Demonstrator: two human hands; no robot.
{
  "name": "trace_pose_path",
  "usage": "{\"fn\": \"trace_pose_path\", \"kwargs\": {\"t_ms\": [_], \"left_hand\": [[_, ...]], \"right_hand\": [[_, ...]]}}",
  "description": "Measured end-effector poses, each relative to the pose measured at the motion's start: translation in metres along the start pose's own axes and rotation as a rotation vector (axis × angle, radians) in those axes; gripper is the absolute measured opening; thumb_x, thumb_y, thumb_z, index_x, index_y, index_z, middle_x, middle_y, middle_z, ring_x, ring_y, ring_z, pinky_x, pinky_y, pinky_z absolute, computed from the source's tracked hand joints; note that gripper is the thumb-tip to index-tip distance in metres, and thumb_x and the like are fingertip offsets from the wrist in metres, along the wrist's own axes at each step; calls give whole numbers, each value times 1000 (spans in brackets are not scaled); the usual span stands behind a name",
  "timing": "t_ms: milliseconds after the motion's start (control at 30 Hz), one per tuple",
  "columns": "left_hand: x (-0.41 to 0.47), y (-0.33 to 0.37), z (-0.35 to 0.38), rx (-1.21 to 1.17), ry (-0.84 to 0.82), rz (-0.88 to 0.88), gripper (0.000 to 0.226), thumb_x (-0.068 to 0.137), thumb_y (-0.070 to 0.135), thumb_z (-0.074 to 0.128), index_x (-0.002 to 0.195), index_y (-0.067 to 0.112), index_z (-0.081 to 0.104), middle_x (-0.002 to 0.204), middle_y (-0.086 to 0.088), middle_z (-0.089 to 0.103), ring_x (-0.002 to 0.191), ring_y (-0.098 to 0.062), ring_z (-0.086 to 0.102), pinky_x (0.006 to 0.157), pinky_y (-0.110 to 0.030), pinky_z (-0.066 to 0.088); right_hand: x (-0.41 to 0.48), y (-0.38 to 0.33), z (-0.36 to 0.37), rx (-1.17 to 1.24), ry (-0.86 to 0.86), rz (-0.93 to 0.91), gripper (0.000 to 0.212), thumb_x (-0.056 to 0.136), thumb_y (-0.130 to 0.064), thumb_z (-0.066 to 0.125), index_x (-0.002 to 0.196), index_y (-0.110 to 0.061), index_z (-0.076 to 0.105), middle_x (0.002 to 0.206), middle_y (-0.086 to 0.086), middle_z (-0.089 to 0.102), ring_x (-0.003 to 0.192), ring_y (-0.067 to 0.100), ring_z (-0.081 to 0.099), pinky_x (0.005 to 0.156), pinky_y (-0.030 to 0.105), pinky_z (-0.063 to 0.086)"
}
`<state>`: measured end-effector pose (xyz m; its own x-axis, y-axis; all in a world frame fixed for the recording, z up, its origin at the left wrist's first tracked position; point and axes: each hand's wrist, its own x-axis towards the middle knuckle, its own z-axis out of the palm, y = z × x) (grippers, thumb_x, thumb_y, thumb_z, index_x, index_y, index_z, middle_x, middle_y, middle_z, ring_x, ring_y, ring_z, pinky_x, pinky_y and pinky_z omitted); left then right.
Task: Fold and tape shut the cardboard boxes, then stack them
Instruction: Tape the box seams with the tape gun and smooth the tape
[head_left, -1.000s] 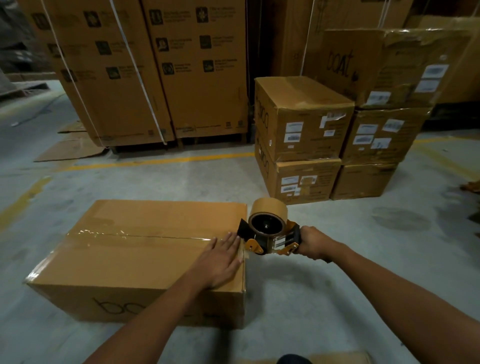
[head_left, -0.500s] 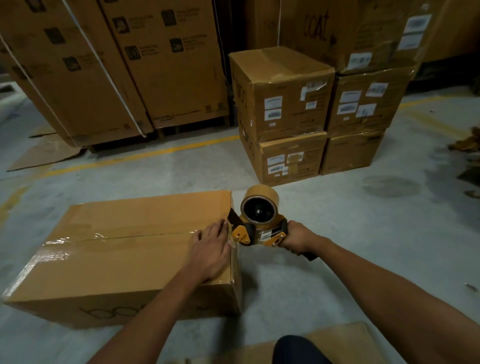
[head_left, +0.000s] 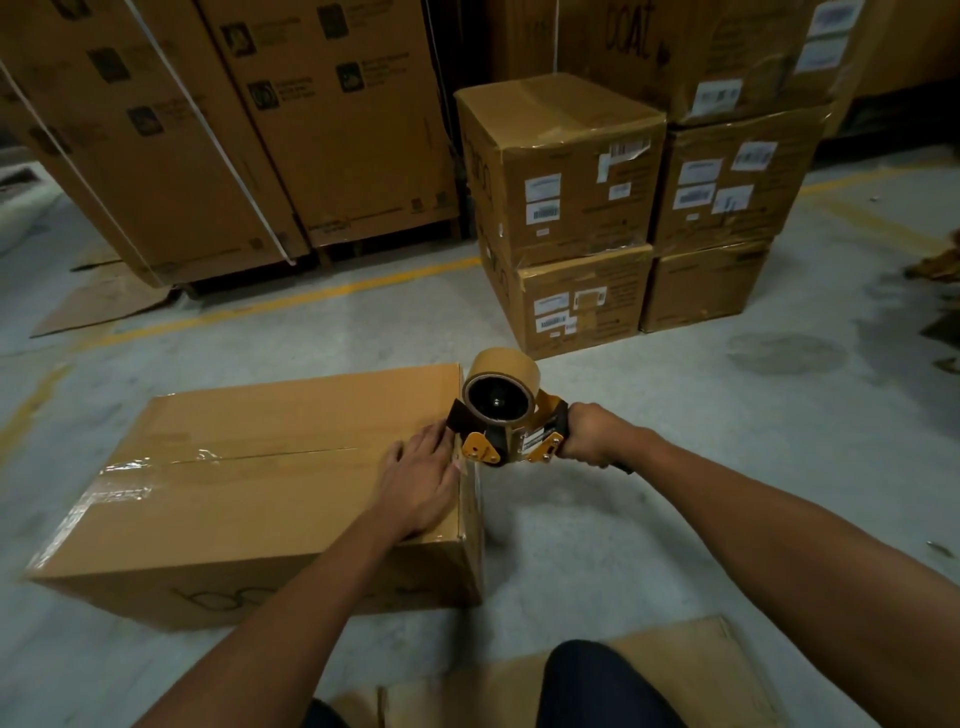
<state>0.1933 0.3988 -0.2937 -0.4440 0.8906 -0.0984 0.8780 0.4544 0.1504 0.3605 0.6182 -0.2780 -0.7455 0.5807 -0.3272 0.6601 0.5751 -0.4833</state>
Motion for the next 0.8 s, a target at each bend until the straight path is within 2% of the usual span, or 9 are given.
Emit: {"fn": "trace_pose_path", "kwargs": {"t_ms": [133, 233, 300, 367, 433, 567, 667, 733, 800], "left_hand": [[-2, 0, -1, 10, -19, -5, 64, 103, 49, 13, 160, 20, 11, 167, 1, 6, 153, -16, 4, 124, -48, 8], [-2, -2, -2, -11, -22, 4, 70, 97, 53, 8, 160, 20, 10, 167, 3, 3, 153, -14, 3, 124, -47, 8], [-4, -4, 0, -24, -19, 22, 67, 100, 51, 10, 160, 21, 8, 167, 5, 2, 153, -12, 3, 124, -47, 7], [-6, -6, 3, -33, -18, 28, 65, 102, 51, 11, 160, 22, 7, 167, 6, 1, 153, -12, 4, 124, -46, 6], [-1, -6, 2, -28, 6, 8, 70, 97, 53, 8, 160, 22, 9, 167, 7, 3, 153, -12, 5, 124, -46, 7], [2, -4, 5, -15, -2, 100, 60, 102, 47, 9, 160, 29, 2, 166, 11, -5, 153, -12, -3, 123, -51, 3], [13, -10, 1, -8, -16, 226, 67, 96, 51, 3, 159, 31, 16, 165, 12, -2, 153, -13, -6, 124, -51, 1], [21, -15, 0, -29, 4, 297, 71, 92, 51, 6, 152, 28, 37, 165, 9, 11, 153, -16, 1, 124, -49, 4], [31, -19, -2, -46, 29, 342, 62, 93, 47, 17, 132, 23, 58, 160, 4, 33, 152, -22, 13, 123, -50, 12]], "right_hand": [[-3, -2, 2, -32, -25, 19, 16, 83, -18, 67, 98, -12, 66, 79, 10, 66, 65, 22, 65, 54, 32, 59], [-2, -4, 0, -43, -6, 23, 16, 84, -22, 67, 98, -15, 64, 86, 10, 67, 72, 23, 66, 63, 35, 61], [-10, 20, 6, -260, -39, 61, 19, 86, -34, 65, 101, -22, 63, 102, 9, 69, 86, 25, 66, 76, 36, 58], [-25, 66, 29, -360, -100, 168, 35, 86, -43, 60, 114, -24, 66, 118, 6, 68, 104, 26, 66, 85, 33, 52], [-37, 105, 49, -268, -107, 282, 41, 84, -42, 57, 118, -20, 65, 122, 8, 68, 108, 27, 65, 83, 30, 50], [-39, 89, 62, -37, -59, 309, 21, 88, -27, 57, 103, -14, 63, 115, 16, 67, 103, 31, 63, 72, 25, 38], [-23, 56, 72, 144, 5, 263, 51, 69, -40, 51, 112, -15, 64, 114, 14, 68, 104, 34, 63, 75, 27, 41], [-17, 41, 82, 296, 51, 266, 34, 77, -31, 61, 106, -15, 65, 101, 15, 68, 93, 33, 66, 74, 34, 49], [-12, 30, 96, 506, 70, 335, 4, 82, -16, 67, 83, -14, 64, 74, 12, 65, 64, 27, 63, 61, 38, 55]]}}
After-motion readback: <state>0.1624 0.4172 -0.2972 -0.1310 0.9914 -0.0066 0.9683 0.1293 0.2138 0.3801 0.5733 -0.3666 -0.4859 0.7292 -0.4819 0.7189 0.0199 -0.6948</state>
